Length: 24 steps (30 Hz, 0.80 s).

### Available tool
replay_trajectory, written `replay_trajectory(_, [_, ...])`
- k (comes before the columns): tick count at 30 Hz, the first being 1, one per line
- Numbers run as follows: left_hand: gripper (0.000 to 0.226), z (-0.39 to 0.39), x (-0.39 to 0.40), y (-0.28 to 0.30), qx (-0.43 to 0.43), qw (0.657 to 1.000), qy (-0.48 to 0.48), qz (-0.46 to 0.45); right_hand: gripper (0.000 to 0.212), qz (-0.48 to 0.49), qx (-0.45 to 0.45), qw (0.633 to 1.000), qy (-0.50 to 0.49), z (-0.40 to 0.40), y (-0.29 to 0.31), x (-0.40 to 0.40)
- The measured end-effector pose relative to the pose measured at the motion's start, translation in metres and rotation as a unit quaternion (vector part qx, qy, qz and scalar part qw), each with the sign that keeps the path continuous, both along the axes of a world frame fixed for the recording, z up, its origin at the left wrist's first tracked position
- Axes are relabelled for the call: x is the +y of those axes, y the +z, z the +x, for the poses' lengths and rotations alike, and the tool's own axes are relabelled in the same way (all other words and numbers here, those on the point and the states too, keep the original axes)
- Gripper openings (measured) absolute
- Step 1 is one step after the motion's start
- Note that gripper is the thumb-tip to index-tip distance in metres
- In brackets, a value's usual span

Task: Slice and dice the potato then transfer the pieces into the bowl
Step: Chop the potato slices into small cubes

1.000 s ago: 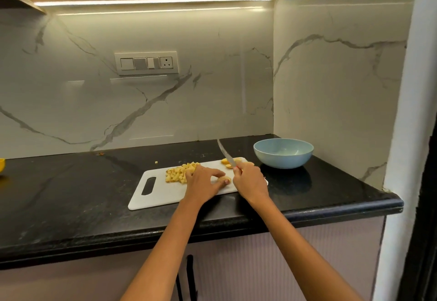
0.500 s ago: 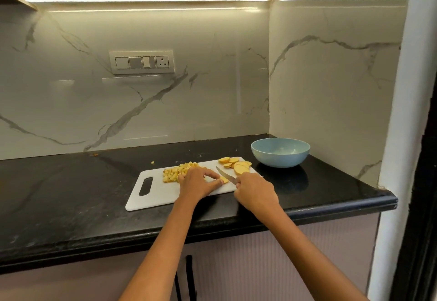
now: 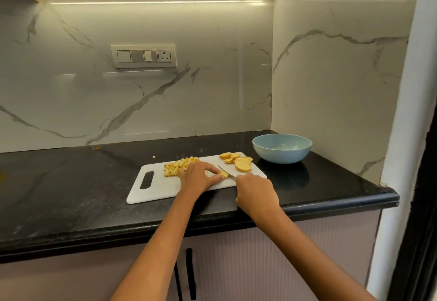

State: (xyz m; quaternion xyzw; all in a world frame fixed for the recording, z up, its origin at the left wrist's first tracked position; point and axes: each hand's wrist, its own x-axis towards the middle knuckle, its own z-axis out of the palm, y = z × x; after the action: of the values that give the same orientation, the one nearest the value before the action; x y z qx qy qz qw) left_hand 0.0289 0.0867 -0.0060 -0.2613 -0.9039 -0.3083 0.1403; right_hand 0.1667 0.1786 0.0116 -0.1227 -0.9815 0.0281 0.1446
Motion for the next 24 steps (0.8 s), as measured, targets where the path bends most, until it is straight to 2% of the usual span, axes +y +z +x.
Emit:
replay_trajectory(4, [0.018,0.000,-0.001,-0.003,-0.001,1.000,-0.005,-0.001,0.023,-0.018,0.013,1.000,-0.004,-0.006,0.000,-0.001])
replay_trajectory(8, [0.018,0.002,-0.001,-0.003,0.013,1.000,-0.014,0.003,0.022,-0.108,0.042,0.993,-0.027,-0.007,-0.001,0.010])
replay_trajectory(10, [0.017,0.002,-0.001,-0.002,0.021,1.000,-0.004,0.019,0.020,-0.121,0.043,0.991,-0.030,-0.008,-0.001,0.012])
replay_trajectory(15, [0.015,0.003,-0.001,-0.001,0.022,0.999,0.005,0.033,0.019,-0.121,0.055,0.991,-0.029,-0.007,-0.003,0.007])
replay_trajectory(24, [0.012,0.001,0.000,-0.001,-0.009,1.000,-0.007,0.028,0.025,-0.074,0.022,0.997,-0.007,-0.003,0.001,-0.001])
